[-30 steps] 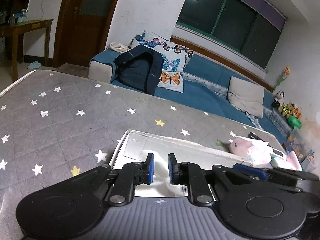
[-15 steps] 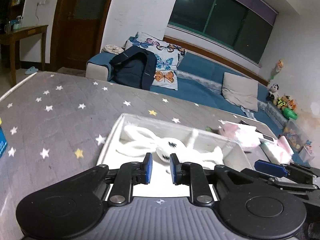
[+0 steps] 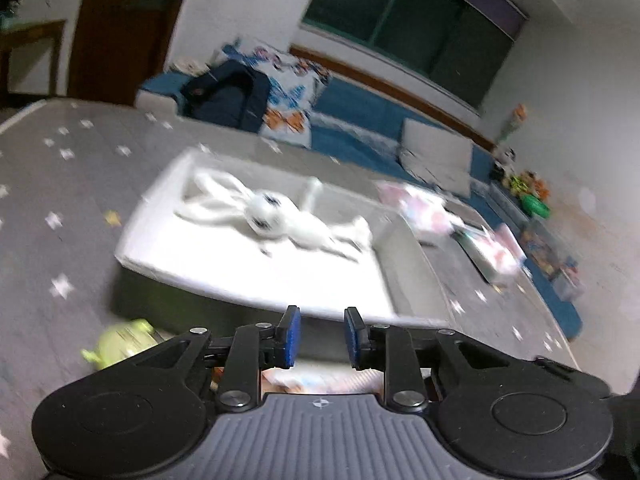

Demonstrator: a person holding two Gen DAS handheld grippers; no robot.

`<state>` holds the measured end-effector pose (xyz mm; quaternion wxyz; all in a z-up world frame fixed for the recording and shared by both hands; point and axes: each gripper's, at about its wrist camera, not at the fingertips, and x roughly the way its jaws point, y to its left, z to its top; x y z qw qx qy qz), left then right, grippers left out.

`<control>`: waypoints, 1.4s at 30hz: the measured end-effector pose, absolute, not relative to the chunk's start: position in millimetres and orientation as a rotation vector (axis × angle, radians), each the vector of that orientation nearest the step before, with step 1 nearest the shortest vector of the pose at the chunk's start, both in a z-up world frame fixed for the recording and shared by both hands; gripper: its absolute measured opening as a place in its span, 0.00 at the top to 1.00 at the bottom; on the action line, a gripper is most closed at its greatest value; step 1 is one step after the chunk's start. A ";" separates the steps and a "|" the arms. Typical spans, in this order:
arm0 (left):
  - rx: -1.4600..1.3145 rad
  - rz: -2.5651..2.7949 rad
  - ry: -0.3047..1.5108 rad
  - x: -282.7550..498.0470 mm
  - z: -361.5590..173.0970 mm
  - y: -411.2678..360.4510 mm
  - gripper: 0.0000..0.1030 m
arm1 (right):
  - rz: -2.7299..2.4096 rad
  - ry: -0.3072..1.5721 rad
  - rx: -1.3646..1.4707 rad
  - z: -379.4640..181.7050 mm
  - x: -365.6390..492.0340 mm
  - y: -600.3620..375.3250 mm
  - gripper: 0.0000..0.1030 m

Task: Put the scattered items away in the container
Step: 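Grasp the tan peanut plush with the left tool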

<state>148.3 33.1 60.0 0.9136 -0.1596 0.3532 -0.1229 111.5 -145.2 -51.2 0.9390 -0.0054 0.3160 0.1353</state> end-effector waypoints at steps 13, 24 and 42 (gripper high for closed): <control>-0.322 -0.354 0.852 154.8 36.1 -6.6 0.74 | 0.240 0.708 0.100 -83.6 102.5 -167.0 0.40; -0.319 -0.400 0.907 168.8 27.7 -25.0 0.74 | 0.291 0.719 0.101 -92.0 114.7 -172.8 0.39; -0.366 -0.401 0.973 191.7 17.6 -25.6 0.71 | 0.369 0.706 0.053 -95.5 130.9 -170.5 0.38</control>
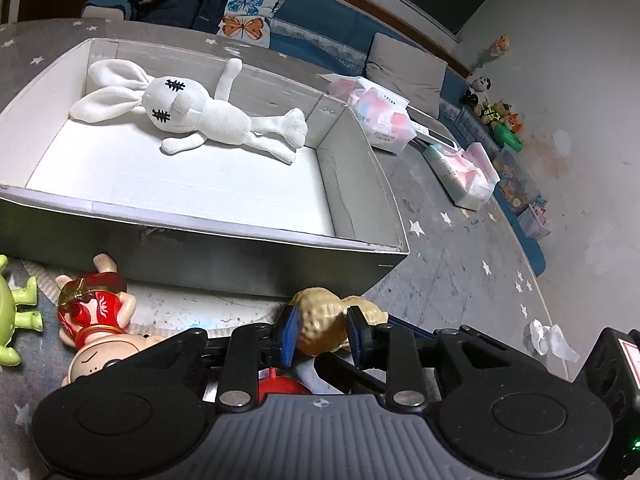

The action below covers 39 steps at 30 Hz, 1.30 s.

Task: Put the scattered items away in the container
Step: 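Grasp the tan peanut plush with the left tool, then carry the peanut plush with the left tool and release it in the box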

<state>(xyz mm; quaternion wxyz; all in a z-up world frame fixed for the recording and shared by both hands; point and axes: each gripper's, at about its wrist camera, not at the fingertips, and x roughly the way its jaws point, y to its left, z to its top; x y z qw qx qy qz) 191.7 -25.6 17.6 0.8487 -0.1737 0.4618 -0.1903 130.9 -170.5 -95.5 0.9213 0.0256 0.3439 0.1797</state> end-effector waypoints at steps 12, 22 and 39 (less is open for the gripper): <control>-0.382 -0.398 0.978 193.2 17.2 -23.6 0.69 | 0.391 0.695 0.046 -96.4 133.4 -169.2 0.35; -0.367 -0.389 0.978 193.9 15.0 -24.6 0.66 | 0.417 0.681 0.032 -92.8 128.4 -168.3 0.48; -0.406 -0.411 0.949 186.0 19.1 -15.7 0.65 | 0.404 0.661 0.022 -85.5 112.2 -165.0 0.59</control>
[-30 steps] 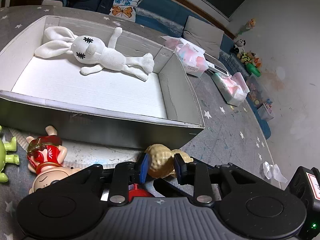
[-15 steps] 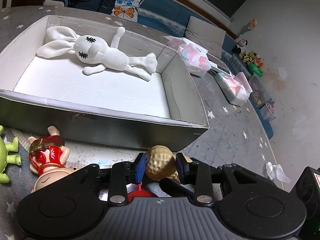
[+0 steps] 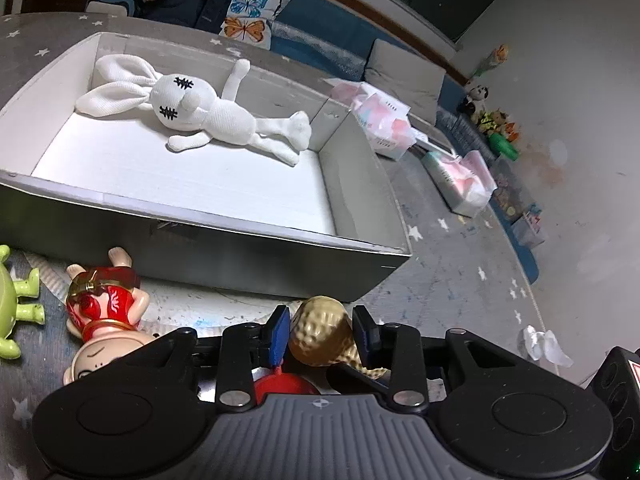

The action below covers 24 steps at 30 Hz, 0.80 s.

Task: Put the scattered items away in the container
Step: 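Carry the peanut plush with the left tool and release it in the box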

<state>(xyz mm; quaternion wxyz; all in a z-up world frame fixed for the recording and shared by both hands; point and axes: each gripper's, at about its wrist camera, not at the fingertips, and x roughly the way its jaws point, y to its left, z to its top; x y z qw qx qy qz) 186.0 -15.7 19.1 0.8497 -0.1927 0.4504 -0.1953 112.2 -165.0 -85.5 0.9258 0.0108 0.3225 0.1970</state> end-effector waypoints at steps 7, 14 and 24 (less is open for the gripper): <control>-0.457 -0.439 0.853 175.2 51.8 -6.9 0.65 | 0.393 0.573 -0.006 -50.5 101.0 -162.5 0.59; -0.487 -0.424 0.768 208.3 75.8 0.7 0.65 | 0.378 0.518 -0.062 -18.5 139.6 -154.5 0.59; -0.520 -0.367 0.822 294.2 48.3 10.8 0.65 | 0.360 0.608 -0.104 -33.4 228.6 -138.2 0.59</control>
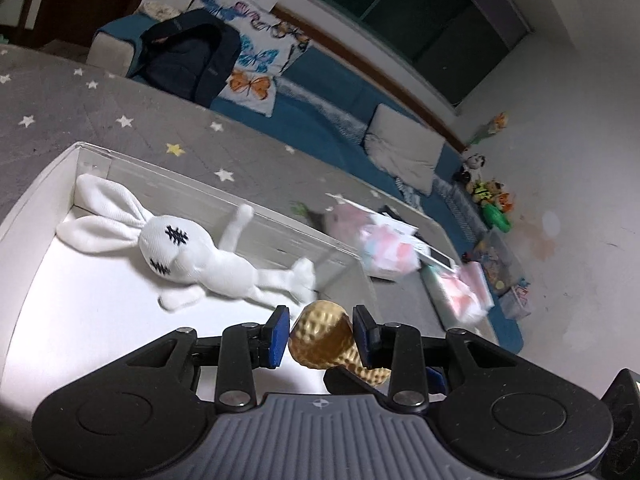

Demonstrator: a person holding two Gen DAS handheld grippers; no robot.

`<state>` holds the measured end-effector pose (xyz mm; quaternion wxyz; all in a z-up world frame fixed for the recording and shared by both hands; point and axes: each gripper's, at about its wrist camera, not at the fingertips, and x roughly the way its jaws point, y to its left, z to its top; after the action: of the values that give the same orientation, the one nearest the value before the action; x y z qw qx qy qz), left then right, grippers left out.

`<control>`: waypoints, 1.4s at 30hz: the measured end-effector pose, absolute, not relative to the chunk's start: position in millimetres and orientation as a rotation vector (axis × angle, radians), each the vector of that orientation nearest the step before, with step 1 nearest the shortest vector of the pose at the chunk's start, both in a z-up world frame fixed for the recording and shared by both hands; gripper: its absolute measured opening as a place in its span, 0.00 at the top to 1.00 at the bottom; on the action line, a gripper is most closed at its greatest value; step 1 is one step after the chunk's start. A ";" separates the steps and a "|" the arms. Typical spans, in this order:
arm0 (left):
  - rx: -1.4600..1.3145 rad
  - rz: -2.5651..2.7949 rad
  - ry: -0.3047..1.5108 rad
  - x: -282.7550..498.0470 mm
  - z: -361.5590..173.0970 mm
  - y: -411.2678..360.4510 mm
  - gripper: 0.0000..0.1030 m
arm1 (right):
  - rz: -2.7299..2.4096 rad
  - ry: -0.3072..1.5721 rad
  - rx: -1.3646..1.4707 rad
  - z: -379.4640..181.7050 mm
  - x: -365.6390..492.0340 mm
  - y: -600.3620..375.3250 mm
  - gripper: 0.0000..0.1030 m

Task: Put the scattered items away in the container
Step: 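Carry the peanut plush with the left tool and release it in the box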

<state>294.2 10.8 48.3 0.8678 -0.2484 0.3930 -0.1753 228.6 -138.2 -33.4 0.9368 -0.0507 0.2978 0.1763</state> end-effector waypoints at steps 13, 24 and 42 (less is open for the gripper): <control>-0.546 -0.344 0.912 336.7 9.2 13.3 0.65 | 0.357 0.746 -0.239 -65.1 275.5 -122.3 0.59; -0.534 -0.318 0.948 342.4 3.7 12.8 0.64 | 0.368 0.801 -0.349 -72.9 285.4 -106.3 0.59; -0.544 -0.318 0.952 340.2 6.0 17.4 0.64 | 0.376 0.826 -0.379 -72.7 287.2 -102.4 0.60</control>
<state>340.2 17.4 6.0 0.8416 -0.2574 0.4504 -0.1503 287.2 -102.4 -72.7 0.8815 -0.1819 0.3966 0.1804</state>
